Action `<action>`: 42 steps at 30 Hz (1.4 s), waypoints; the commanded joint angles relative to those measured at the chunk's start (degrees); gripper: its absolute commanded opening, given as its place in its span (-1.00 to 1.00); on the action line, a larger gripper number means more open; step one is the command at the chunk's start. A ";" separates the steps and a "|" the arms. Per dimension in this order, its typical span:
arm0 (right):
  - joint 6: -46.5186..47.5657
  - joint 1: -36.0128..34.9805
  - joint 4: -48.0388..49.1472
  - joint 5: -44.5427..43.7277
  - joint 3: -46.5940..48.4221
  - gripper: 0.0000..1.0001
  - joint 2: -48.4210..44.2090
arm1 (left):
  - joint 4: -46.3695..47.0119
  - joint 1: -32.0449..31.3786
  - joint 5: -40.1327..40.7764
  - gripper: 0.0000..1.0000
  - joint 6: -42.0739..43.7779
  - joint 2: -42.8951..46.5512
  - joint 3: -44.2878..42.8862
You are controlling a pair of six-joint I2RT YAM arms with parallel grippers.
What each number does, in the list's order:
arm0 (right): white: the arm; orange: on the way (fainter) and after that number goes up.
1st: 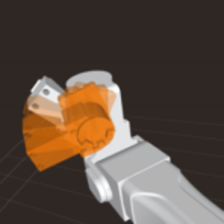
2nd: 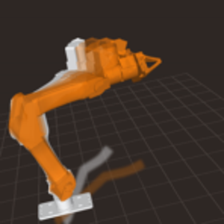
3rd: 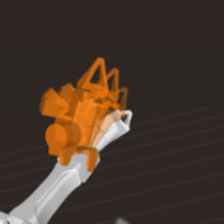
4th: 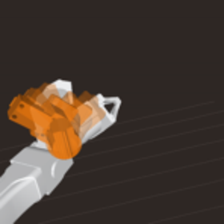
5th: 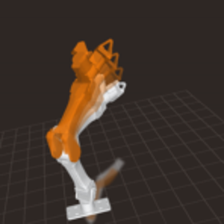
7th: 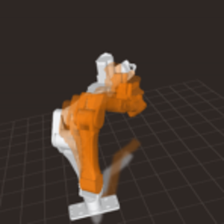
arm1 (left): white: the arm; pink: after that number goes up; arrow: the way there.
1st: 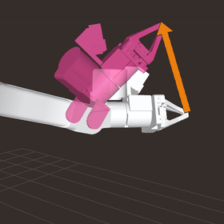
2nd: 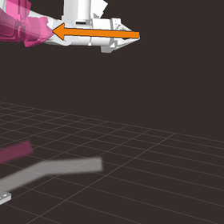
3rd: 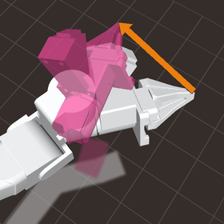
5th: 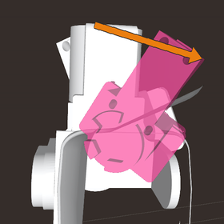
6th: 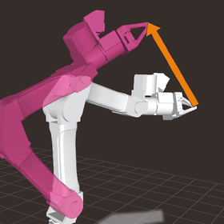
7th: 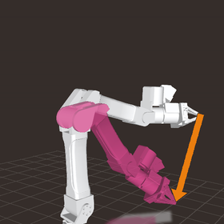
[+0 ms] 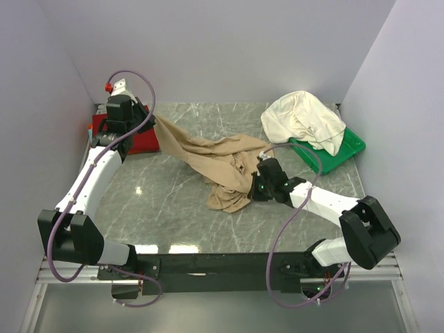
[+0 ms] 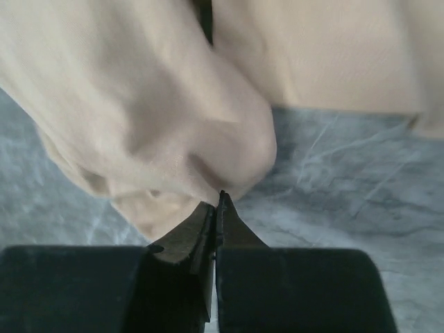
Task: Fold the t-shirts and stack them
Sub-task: Flatten the tshirt out
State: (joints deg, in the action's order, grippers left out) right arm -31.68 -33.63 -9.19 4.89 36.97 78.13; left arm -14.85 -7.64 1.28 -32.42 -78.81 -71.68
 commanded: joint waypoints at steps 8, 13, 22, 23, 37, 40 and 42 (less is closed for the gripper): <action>10.67 0.40 -13.13 -18.93 32.70 -1.00 -3.68 | -0.27 5.00 -5.06 -0.99 -2.11 -1.71 -15.85; 15.85 0.32 -13.49 -20.97 42.65 -1.00 -5.96 | 1.66 7.29 -1.46 -0.99 -3.26 6.62 -14.55; 10.26 0.14 -14.00 -18.59 27.47 -0.33 -10.71 | 4.40 7.38 14.18 -0.99 -6.77 25.00 15.50; 9.37 0.23 -14.45 -18.77 23.71 -0.25 -10.89 | 4.39 7.29 13.49 -0.99 -6.77 25.63 17.26; 4.88 0.05 -14.19 -15.86 7.42 0.06 -7.65 | 2.72 7.38 8.30 -0.99 -4.67 22.47 24.31; 3.65 0.58 -14.98 -19.21 7.06 0.10 -4.13 | 2.99 7.38 7.86 -0.99 -4.31 22.03 24.22; 2.95 2.16 -13.15 -17.91 6.63 0.10 -2.03 | 3.07 7.29 7.69 -0.99 -4.14 21.94 24.13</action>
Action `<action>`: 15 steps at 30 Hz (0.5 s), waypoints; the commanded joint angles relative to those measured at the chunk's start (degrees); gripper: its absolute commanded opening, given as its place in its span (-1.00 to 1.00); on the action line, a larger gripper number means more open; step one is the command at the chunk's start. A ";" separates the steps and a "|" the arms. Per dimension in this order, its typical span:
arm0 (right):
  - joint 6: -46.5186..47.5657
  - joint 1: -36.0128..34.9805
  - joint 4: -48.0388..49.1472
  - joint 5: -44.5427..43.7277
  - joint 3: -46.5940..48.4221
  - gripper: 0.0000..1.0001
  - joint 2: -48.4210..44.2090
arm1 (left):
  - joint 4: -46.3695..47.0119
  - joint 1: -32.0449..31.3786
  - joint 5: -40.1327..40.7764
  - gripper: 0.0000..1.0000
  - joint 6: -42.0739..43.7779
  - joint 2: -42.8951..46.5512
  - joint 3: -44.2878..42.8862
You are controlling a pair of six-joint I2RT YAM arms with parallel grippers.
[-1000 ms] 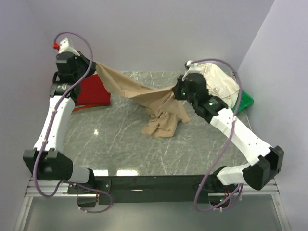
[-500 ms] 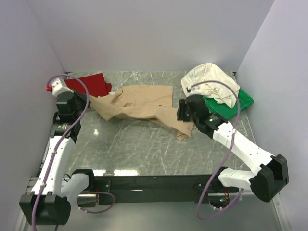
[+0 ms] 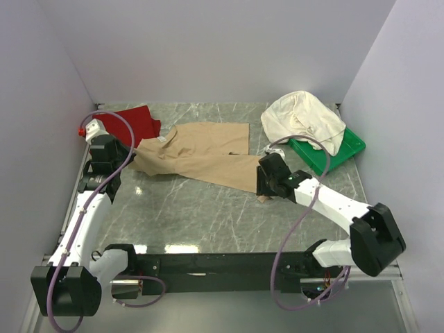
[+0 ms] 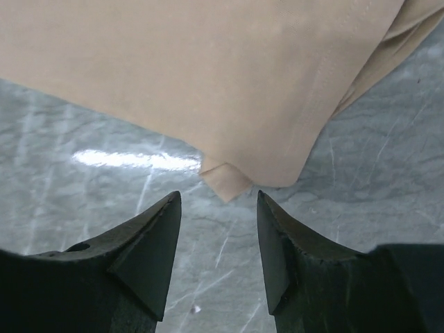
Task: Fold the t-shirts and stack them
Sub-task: Flatten the tshirt out
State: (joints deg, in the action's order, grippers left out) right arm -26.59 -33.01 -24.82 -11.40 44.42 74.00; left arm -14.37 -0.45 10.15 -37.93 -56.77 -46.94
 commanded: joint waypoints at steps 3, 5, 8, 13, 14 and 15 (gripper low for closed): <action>-2.76 5.41 6.34 1.54 -2.67 0.10 3.17 | 2.51 0.18 -1.45 -0.99 1.55 -0.35 -0.61; -3.12 8.30 7.94 4.45 -3.90 0.10 3.17 | 2.33 0.10 -1.54 -0.99 1.81 -0.36 -0.61; -3.21 10.51 9.96 6.82 -5.39 0.10 2.56 | 2.33 0.18 -1.63 -0.99 1.99 -0.53 -0.87; -2.50 12.18 10.58 9.19 -6.54 0.06 3.43 | 2.86 0.18 -2.33 -0.99 1.81 -0.88 -0.87; -2.50 12.27 11.02 9.72 -6.72 0.04 4.04 | 2.86 0.18 -2.50 -0.99 1.81 -0.97 -0.96; -2.50 12.19 11.19 9.90 -6.81 0.00 4.31 | 2.86 0.18 -2.51 -0.99 1.81 -1.06 -0.96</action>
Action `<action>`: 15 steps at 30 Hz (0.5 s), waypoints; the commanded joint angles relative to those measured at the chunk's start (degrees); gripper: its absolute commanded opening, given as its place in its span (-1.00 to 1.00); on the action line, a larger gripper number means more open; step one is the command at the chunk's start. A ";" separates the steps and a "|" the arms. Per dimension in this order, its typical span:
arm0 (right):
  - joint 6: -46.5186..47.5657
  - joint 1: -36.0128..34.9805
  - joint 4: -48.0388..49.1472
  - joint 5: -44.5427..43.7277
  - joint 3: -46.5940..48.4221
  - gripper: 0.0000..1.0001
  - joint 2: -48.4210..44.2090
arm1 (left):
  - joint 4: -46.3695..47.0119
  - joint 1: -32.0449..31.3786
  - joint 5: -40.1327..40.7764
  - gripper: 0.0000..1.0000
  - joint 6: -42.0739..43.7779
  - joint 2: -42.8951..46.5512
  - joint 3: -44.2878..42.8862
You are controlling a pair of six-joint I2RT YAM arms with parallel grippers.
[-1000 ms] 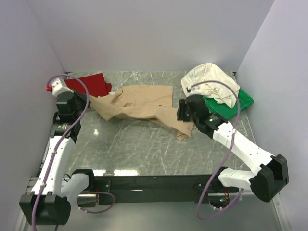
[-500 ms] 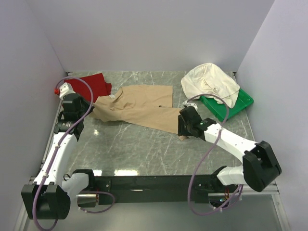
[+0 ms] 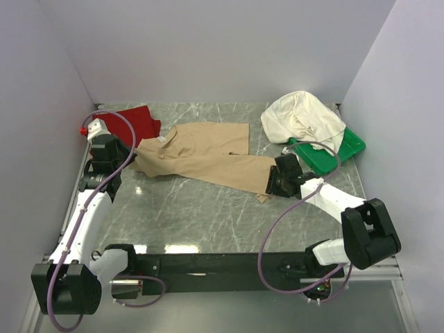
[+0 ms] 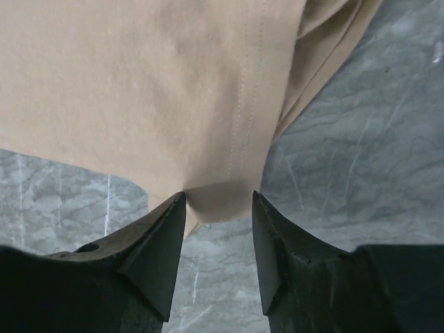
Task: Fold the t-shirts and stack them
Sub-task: Flatten the tshirt out
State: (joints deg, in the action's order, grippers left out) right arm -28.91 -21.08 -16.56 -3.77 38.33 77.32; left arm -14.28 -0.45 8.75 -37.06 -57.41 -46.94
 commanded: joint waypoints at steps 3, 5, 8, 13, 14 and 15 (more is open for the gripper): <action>-0.36 0.25 2.67 1.40 -1.06 -0.02 1.61 | 2.51 0.18 -1.02 -0.99 1.02 -0.42 -0.96; -0.54 0.16 2.41 0.52 -1.41 -0.03 1.61 | 2.42 0.10 -0.93 -0.99 1.02 -0.25 -0.96; -1.15 0.25 2.06 0.08 -1.85 -0.03 1.34 | 2.42 0.10 -0.93 -0.99 1.02 -0.07 -0.96; -2.12 0.34 1.62 -0.89 -2.03 -0.03 1.34 | 2.16 0.18 -1.11 -0.99 1.11 -0.07 -0.96; -2.12 0.34 1.53 -0.97 -1.94 -0.03 1.87 | 2.07 0.10 -1.02 -0.99 1.11 0.01 -1.05; -2.21 0.34 1.53 -0.89 -1.77 -0.03 2.31 | 2.07 0.18 -1.02 -0.99 1.20 0.19 -0.96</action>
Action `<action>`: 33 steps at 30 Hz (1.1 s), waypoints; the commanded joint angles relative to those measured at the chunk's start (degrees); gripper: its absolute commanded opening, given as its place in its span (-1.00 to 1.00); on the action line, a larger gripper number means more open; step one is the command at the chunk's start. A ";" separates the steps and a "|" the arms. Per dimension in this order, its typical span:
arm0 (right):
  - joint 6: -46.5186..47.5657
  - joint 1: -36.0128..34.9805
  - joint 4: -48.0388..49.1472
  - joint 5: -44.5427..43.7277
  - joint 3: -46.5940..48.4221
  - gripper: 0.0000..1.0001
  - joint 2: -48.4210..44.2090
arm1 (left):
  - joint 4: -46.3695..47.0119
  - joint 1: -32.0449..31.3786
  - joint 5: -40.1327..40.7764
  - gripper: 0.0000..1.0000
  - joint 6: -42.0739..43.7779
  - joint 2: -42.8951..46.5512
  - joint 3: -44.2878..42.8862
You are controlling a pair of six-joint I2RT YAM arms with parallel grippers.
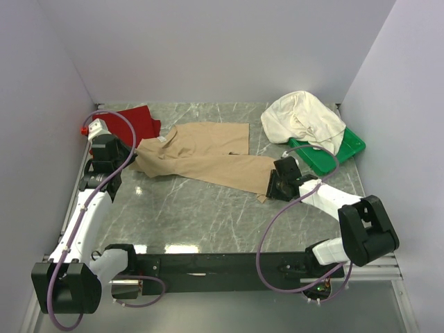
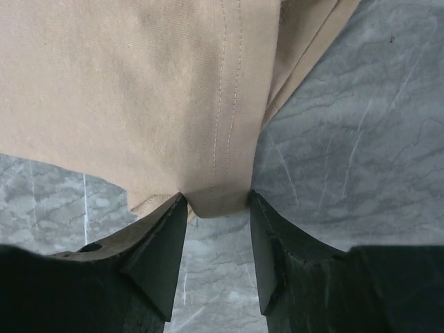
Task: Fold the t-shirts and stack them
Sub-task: Flatten the tshirt out
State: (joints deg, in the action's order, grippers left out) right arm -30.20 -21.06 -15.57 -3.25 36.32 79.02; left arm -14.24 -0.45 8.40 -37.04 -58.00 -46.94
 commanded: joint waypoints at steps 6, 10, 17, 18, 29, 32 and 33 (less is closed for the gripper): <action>-0.83 0.41 0.11 -1.50 1.21 -0.19 2.36 | 1.94 0.18 -0.41 -0.99 1.27 1.04 -0.79; -0.83 0.49 0.19 -1.50 0.95 -0.46 2.01 | 1.94 0.18 -0.58 -0.99 1.27 0.69 -0.96; -0.04 0.49 -3.49 -3.08 2.00 -0.68 -1.50 | 1.67 0.18 -0.85 -0.99 1.18 0.69 -1.23; 0.13 0.41 -4.20 -4.47 2.18 -0.68 -2.11 | 1.58 0.18 -0.93 -0.99 1.18 0.69 -1.31; 1.54 0.49 -9.47 -8.53 5.34 -0.68 -7.83 | 1.14 0.18 -1.72 -0.99 1.18 0.78 -1.58; 1.89 0.41 -8.78 -8.62 5.26 -0.95 -7.92 | 1.58 0.10 -1.90 -0.99 1.09 0.96 -1.40; 1.98 0.49 -8.60 -8.88 5.69 -1.00 -7.92 | 1.76 0.18 -2.07 -0.99 1.09 1.04 -1.32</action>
State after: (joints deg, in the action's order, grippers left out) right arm -28.93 -20.95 -23.53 -9.87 39.75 72.42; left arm -14.46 -0.45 7.31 -36.64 -58.00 -46.94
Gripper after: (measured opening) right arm 0.048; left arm 0.013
